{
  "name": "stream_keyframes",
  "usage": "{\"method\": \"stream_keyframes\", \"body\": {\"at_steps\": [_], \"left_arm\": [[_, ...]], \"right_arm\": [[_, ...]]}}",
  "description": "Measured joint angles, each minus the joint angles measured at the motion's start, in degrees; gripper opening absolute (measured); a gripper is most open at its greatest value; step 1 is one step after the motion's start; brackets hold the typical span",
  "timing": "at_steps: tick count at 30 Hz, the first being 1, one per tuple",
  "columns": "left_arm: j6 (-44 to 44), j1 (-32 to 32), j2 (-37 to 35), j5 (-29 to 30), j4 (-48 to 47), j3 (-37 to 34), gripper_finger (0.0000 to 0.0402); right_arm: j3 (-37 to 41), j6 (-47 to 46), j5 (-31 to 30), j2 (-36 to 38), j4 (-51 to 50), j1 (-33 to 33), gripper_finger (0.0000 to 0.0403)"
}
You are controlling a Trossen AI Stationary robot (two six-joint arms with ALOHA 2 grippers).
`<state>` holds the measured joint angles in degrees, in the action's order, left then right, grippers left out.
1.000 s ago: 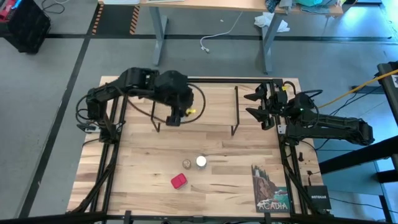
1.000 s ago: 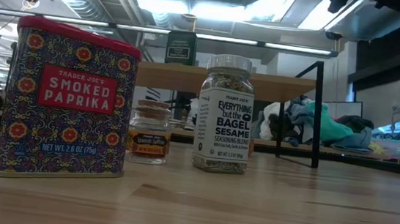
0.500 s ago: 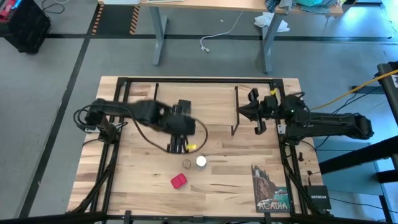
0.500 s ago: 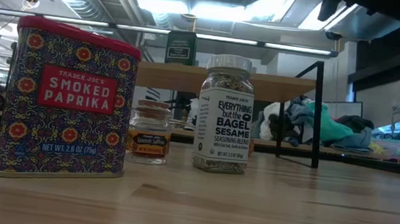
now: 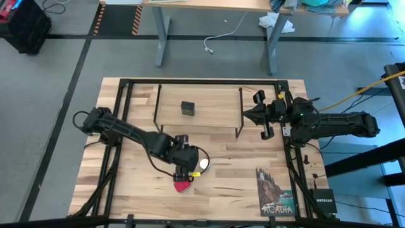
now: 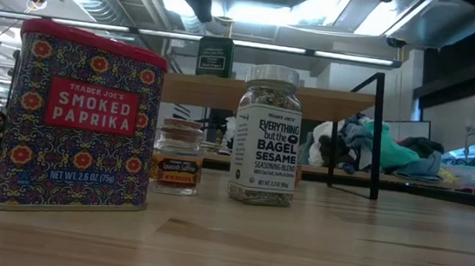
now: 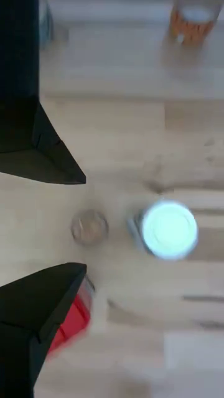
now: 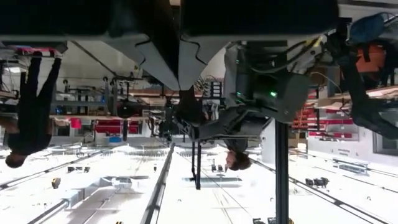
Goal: Shelf spices
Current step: Put the red seasoning can on the shelf
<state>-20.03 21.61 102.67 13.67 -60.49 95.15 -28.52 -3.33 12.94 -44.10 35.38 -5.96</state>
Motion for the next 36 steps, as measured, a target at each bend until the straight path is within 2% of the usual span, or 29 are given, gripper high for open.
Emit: {"method": "stream_keyframes", "body": {"at_steps": [11, 18, 24, 27, 31, 36], "left_arm": [[-21.06, 5.48, 0.21, -10.17, 2.24, -0.04, 0.0212], [-29.13, 6.42, 2.15, -9.23, 2.43, -0.04, 0.0212], [-30.85, 6.13, 4.50, -10.63, 1.70, -0.04, 0.0212], [-31.83, 5.88, 5.30, -11.24, -0.68, -0.04, 0.0212], [-34.69, 5.54, 5.60, -12.02, -5.24, -0.04, 0.0212], [-36.55, 5.35, 5.60, -13.33, -1.51, -0.04, 0.0218]], "right_arm": [[-0.05, 0.10, -1.99, 0.00, 1.10, -0.01, 0.0013], [-0.05, 0.09, -0.37, 0.00, 5.00, -0.02, 0.0014], [-1.43, 0.84, 0.57, 0.00, 5.35, -0.04, 0.0022], [-2.08, 1.85, 0.58, -0.01, 5.27, -0.04, 0.0055], [-2.74, 2.35, 0.60, -0.02, 5.15, -0.07, 0.0125], [-3.57, 3.65, 0.60, -0.02, 5.12, -0.07, 0.0212]]}}
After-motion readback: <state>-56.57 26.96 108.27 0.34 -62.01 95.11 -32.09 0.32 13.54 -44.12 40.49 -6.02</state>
